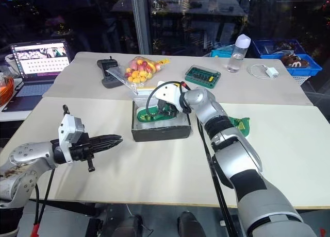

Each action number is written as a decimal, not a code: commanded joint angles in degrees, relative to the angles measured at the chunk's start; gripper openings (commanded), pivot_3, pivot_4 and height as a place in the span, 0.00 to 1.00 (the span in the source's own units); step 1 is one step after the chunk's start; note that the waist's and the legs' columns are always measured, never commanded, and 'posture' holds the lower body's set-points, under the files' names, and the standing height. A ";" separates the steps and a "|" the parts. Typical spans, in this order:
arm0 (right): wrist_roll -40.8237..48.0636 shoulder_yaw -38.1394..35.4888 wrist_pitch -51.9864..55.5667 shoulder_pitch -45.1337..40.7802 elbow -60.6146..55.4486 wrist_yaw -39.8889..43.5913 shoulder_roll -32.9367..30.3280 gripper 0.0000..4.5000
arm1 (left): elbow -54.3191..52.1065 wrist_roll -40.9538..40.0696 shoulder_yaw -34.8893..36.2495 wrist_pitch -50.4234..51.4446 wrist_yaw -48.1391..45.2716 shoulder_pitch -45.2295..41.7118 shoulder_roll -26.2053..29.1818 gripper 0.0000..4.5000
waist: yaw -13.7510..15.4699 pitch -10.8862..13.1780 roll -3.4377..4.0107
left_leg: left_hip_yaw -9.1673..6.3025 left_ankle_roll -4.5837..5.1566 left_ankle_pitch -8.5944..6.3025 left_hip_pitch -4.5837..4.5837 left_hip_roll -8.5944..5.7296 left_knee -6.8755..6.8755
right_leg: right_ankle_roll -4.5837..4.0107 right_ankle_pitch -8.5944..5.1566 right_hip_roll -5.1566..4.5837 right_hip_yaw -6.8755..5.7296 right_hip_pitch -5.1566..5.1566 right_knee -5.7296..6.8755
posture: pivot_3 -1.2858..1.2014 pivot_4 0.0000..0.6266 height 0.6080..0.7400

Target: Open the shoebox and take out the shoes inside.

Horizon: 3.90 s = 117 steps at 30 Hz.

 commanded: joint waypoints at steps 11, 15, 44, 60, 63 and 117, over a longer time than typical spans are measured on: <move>2.85 -4.74 1.98 7.25 -9.28 1.00 2.35 0.90 | -4.19 -2.39 2.73 1.59 1.63 1.05 1.09 0.09 | -0.25 0.00 0.00 | -0.02 0.00 0.00 0.18 0.00 0.01 | 0.00 -0.01 0.04 0.03 0.06 0.21 | 0.52 0.24 0.72; 3.14 -5.37 4.00 8.29 -12.33 2.45 1.95 0.90 | -3.94 -2.46 2.40 1.77 1.65 0.36 1.07 0.09 | -0.28 0.00 0.00 | -0.02 0.00 0.00 0.28 0.01 0.01 | 0.10 -0.11 0.07 0.04 0.07 0.34 | 0.52 0.24 0.72; 0.27 -4.07 4.99 6.38 -15.99 7.49 -0.43 0.13 | -3.85 -2.49 2.05 2.10 2.34 -0.23 0.83 0.09 | -0.21 0.00 0.00 | -0.02 -0.01 0.00 0.30 0.00 0.01 | 0.20 -0.21 0.06 0.05 0.08 0.34 | 0.52 0.24 0.72; 11.91 -13.59 19.69 6.22 -29.32 12.54 -5.63 0.13 | -3.15 -2.02 1.55 1.35 1.70 -0.54 0.74 0.09 | -0.19 0.04 0.03 | -0.02 -0.01 0.00 0.23 0.00 0.01 | 0.26 -0.25 0.06 0.05 0.03 0.32 | 0.52 0.24 0.72; 14.11 -16.19 24.47 6.07 -33.99 13.62 -8.75 0.13 | -3.78 -2.36 1.51 1.13 1.82 -0.60 0.28 0.09 | -0.07 0.08 0.07 | -0.02 -0.01 0.00 0.21 0.00 0.01 | 0.25 -0.25 0.06 0.05 0.00 0.32 | 0.52 0.24 0.72; 15.98 -6.13 49.73 24.07 -51.84 27.25 -46.13 0.68 | -10.02 -6.70 -3.71 1.43 3.72 -6.38 -2.50 0.09 | 1.56 0.14 0.11 | 0.16 -0.01 0.00 0.22 -0.08 0.13 | 0.52 -0.27 -0.06 0.19 0.21 -0.15 | 0.52 0.24 0.72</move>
